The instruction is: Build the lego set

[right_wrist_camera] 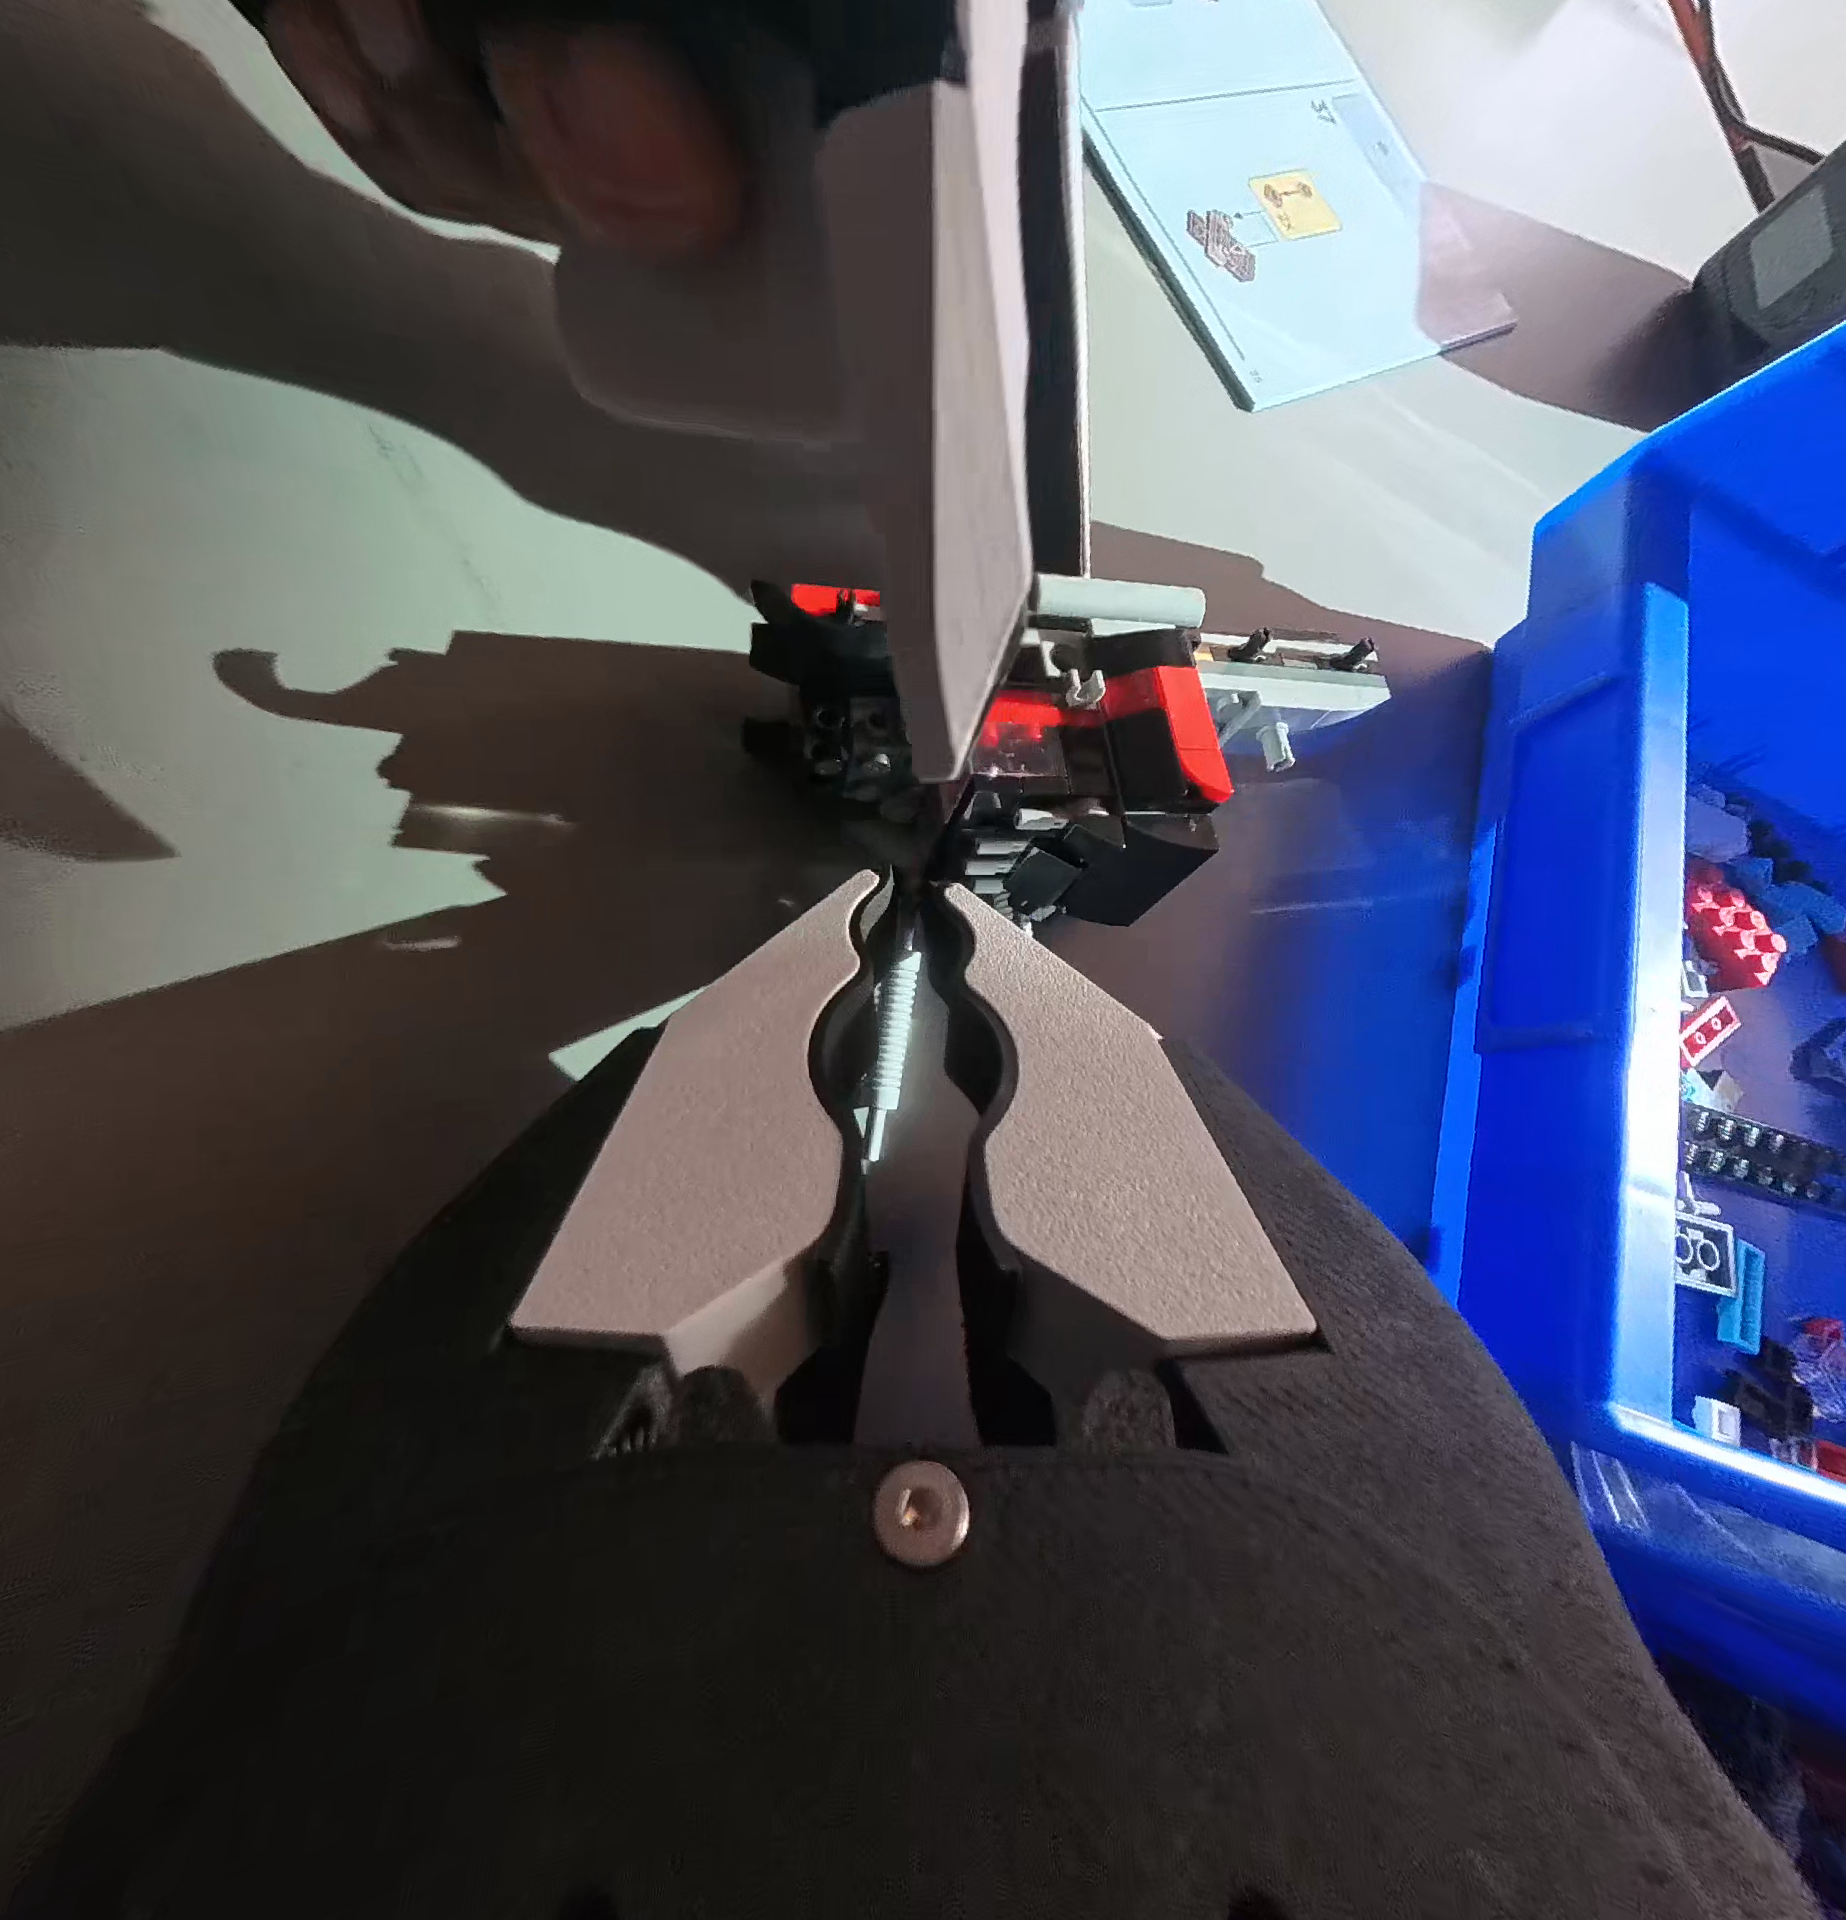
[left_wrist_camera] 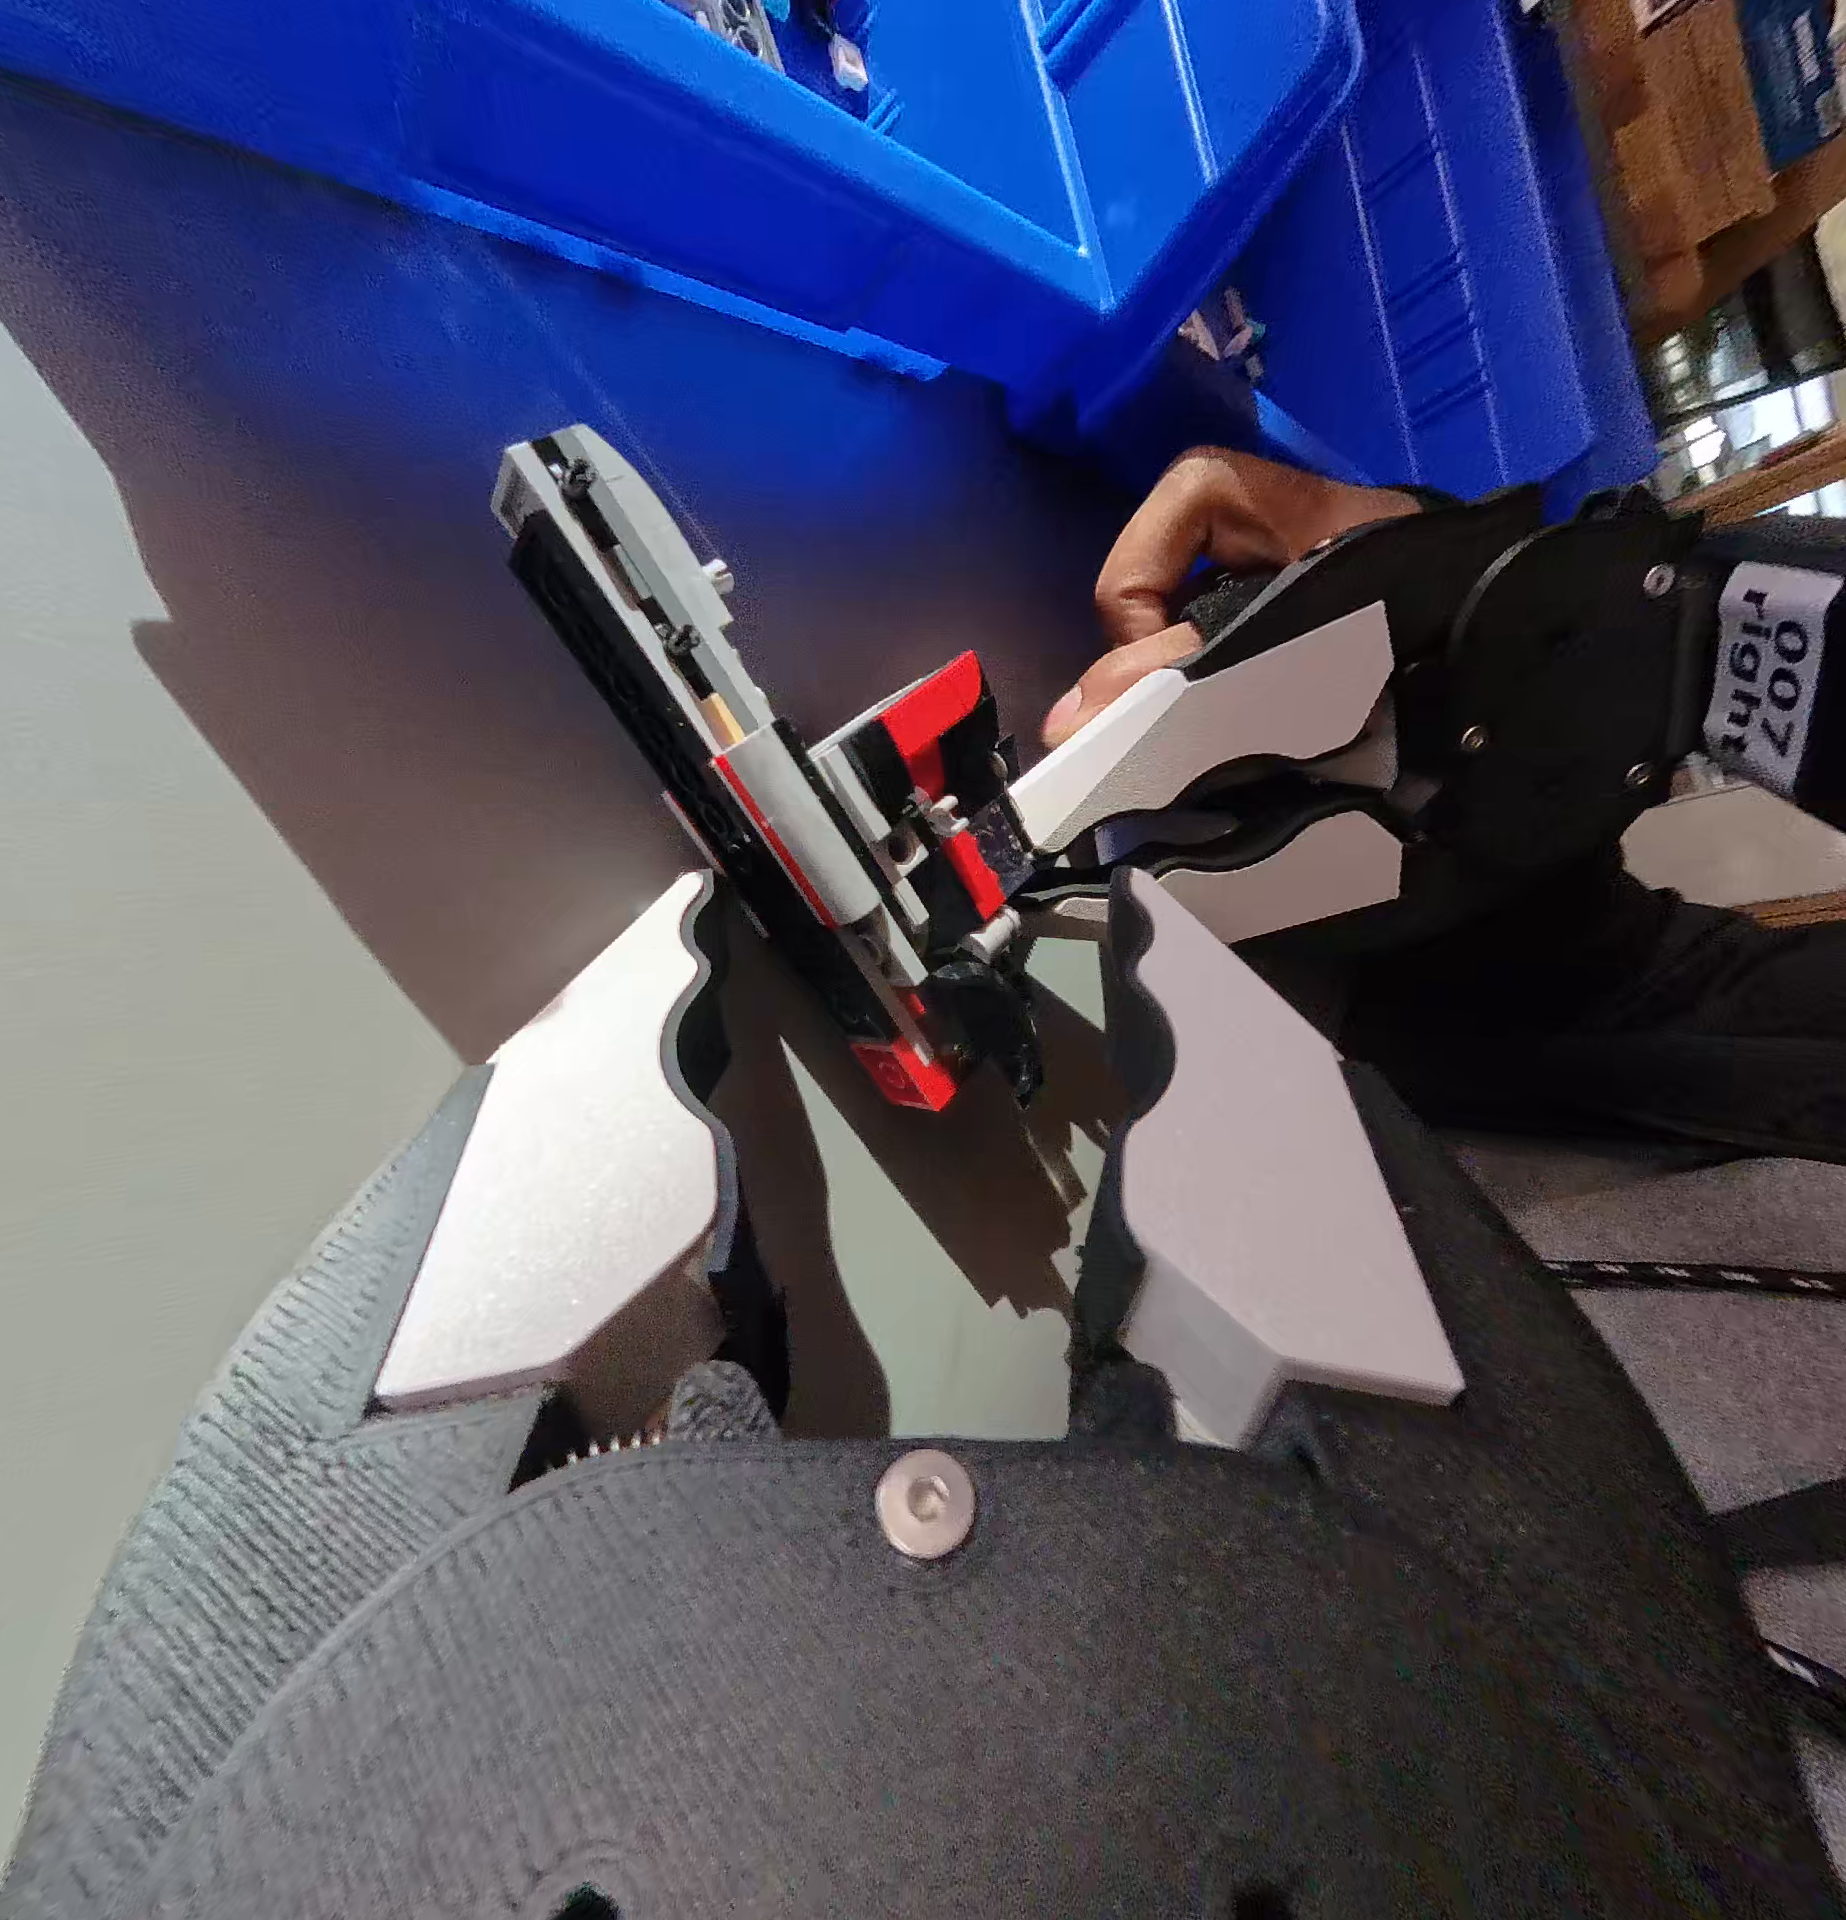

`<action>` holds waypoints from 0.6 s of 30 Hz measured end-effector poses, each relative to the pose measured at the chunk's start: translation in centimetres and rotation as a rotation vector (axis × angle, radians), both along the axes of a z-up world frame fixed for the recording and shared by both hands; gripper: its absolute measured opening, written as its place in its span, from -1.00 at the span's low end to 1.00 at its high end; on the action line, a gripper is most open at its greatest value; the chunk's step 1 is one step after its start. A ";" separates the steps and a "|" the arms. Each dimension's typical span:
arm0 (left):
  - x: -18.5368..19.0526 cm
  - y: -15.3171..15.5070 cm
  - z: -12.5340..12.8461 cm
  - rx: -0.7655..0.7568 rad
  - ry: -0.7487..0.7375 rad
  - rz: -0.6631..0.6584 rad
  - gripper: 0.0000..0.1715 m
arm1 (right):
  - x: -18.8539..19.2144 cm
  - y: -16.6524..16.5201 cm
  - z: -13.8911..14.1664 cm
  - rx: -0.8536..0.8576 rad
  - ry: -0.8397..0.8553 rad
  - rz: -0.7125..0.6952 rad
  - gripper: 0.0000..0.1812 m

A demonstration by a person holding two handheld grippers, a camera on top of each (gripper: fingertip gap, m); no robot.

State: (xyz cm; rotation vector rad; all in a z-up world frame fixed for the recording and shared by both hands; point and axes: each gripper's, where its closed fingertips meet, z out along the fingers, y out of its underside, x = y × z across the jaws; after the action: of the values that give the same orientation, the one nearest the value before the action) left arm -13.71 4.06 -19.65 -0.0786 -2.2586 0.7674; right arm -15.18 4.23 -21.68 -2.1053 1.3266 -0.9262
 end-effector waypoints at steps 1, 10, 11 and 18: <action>-0.1 0.0 -0.1 -0.009 -0.026 -0.001 -0.12 | 0.0 0.0 0.0 -0.001 -0.001 -0.001 -0.93; 0.0 -0.3 -0.8 -0.077 -0.275 0.089 0.06 | -1.4 -0.4 0.1 0.016 0.008 -0.031 -0.93; 0.2 -0.4 -0.9 -0.081 -0.303 0.118 0.10 | -1.6 -0.5 0.2 0.022 0.003 -0.039 -0.94; 0.6 -1.3 -1.3 -0.138 -0.435 0.269 0.05 | -2.9 -1.7 1.5 0.050 -0.049 -0.130 -0.94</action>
State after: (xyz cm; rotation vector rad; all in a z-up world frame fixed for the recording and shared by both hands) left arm -13.08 2.80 -20.93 -0.0057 -2.6571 1.1392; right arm -18.08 2.48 -20.22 -1.9654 1.4598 -0.9804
